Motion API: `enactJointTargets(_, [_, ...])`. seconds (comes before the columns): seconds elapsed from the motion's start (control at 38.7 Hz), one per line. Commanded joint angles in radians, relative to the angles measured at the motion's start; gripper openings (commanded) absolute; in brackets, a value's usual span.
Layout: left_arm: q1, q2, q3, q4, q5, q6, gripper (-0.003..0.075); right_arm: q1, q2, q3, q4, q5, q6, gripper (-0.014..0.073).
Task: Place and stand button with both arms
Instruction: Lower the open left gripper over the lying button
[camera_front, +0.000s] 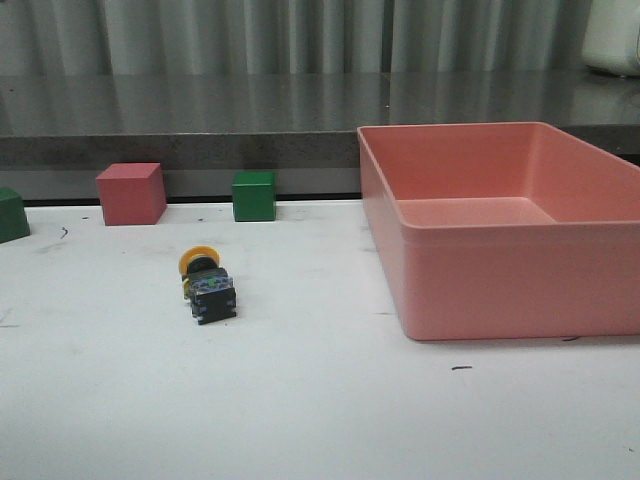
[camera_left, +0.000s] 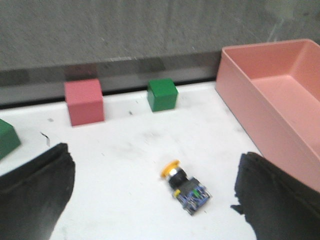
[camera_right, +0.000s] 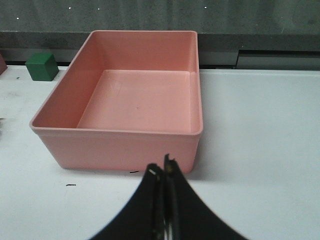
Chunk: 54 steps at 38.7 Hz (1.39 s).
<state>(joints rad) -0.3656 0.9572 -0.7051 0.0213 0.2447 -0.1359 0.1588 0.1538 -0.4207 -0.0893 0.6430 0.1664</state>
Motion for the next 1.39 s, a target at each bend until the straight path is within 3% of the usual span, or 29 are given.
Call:
enactJointTargets(0.0, [-0.036, 0.110, -0.113, -0.100, 0.034, -0.009, 0.0617, -0.007, 0.011, -0.025, -0.018, -0.078, -0.009, -0.0071])
enactJointTargets(0.28, [-0.036, 0.468, -0.386, -0.240, 0.372, -0.014, 0.0617, -0.007, 0.011, -0.025, -0.018, -0.078, -0.009, -0.0071])
enactJointTargets(0.62, [-0.036, 0.819, -0.705, -0.245, 0.666, -0.118, 0.0617, -0.007, 0.011, -0.025, -0.018, -0.077, -0.009, -0.0071])
enactJointTargets(1.26, [-0.036, 1.184, -1.097, -0.245, 0.953, -0.224, 0.0617, -0.007, 0.011, -0.025, -0.018, -0.077, -0.009, -0.0071])
enactJointTargets(1.37, [-0.036, 1.201, -1.114, -0.245, 0.966, -0.224, 0.0562, -0.007, 0.011, -0.025, -0.018, -0.077, -0.009, -0.0071])
